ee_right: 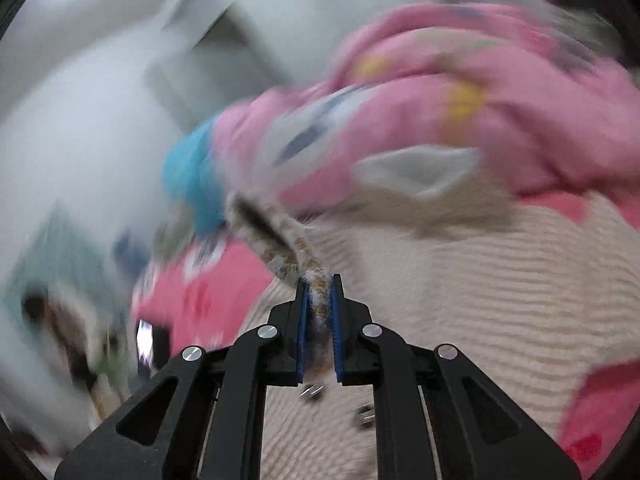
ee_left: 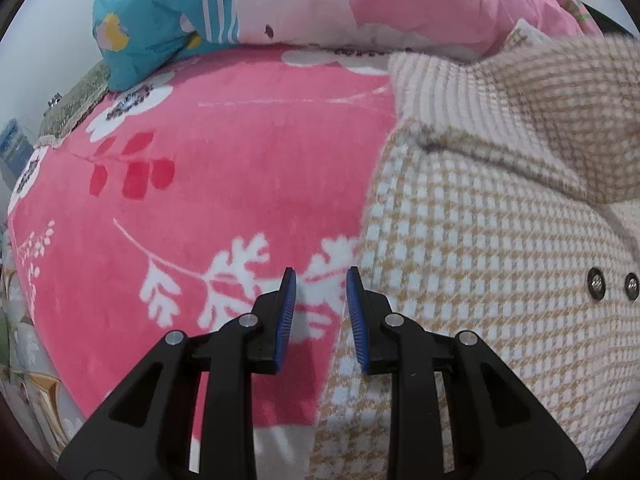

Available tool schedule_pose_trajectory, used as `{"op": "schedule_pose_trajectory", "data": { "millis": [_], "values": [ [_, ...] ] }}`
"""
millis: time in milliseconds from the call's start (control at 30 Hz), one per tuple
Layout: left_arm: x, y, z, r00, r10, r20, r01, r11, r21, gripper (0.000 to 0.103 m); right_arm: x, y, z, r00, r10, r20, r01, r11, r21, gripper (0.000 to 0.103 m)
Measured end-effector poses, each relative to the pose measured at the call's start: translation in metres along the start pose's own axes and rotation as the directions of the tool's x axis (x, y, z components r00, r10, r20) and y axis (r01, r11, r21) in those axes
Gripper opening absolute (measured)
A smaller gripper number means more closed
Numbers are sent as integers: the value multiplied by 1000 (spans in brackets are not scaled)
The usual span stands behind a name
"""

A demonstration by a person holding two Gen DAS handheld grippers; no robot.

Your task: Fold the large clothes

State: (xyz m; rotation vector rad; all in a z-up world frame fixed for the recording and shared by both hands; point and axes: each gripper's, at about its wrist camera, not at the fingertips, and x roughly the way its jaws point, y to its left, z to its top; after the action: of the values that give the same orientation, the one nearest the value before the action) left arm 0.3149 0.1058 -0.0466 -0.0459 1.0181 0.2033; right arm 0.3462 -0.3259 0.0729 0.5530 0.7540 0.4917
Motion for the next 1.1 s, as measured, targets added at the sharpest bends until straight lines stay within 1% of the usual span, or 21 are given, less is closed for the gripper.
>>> {"op": "schedule_pose_trajectory", "data": {
  "millis": [100,133,200,267,300,367,400,433,500,533,567,633,767,833,900,933,967,1000,1033,1067,1100],
  "values": [
    [-7,-5,20,1000,2,19,-2,1000,13,25,7,-58,0,999,-22,-39,28,986,163,11],
    [-6,-8,27,1000,-6,17,6,1000,22,26,17,-77,-4,996,-50,-74,64,978,200,11],
    [2,-22,45,1000,-22,-2,22,998,64,28,33,-95,-13,988,-93,-120,117,970,213,11],
    [17,-36,57,999,25,-22,-22,992,127,29,48,-106,-10,983,-108,-151,140,965,222,11],
    [27,-46,64,998,58,-31,-52,985,167,29,51,-107,-7,984,-98,-151,130,966,222,11],
    [38,-52,72,996,82,-40,-74,980,183,31,51,-105,0,987,-81,-137,110,970,218,11],
    [40,-52,74,996,83,-44,-74,981,178,31,52,-104,4,984,-95,-148,125,971,205,11],
    [41,-52,76,996,81,-44,-73,982,173,31,52,-106,6,975,-148,-164,177,968,176,11],
    [41,-50,74,996,78,-40,-70,984,166,31,43,-123,7,933,-315,-177,336,936,108,12],
    [41,-49,72,996,76,-38,-69,984,166,31,40,-128,7,901,-397,-172,412,909,63,12],
    [41,-48,70,996,76,-36,-69,983,168,31,38,-133,9,901,-398,-171,413,909,60,12],
    [40,-48,66,997,74,-30,-68,982,178,31,31,-133,8,921,-351,-169,368,927,78,14],
    [37,-47,63,998,61,-29,-56,984,171,31,38,-109,5,913,-374,-164,374,927,-27,45],
    [37,-45,62,998,56,-30,-50,985,162,31,54,-97,0,895,-400,-195,387,916,-101,46],
    [38,-43,62,998,52,-31,-47,987,156,31,78,-86,-11,837,-492,-241,449,868,-214,46],
    [39,-42,62,998,49,-32,-43,987,153,31,85,-82,-18,807,-542,-234,481,834,-270,45],
    [40,-40,61,998,44,-37,-38,988,148,32,86,-78,-21,803,-552,-223,484,823,-297,32],
    [42,-37,62,998,32,-48,-26,991,131,33,85,-74,-25,805,-553,-216,479,820,-313,13],
    [43,-35,62,998,23,-55,-16,993,115,35,83,-69,-27,790,-580,-197,504,798,-330,8],
    [44,-32,63,998,14,-60,-7,995,101,37,78,-61,-30,790,-587,-177,507,787,-351,8],
    [44,-29,63,998,3,-64,2,996,91,37,72,-53,-34,799,-579,-164,497,789,-363,7]
  ]
}}
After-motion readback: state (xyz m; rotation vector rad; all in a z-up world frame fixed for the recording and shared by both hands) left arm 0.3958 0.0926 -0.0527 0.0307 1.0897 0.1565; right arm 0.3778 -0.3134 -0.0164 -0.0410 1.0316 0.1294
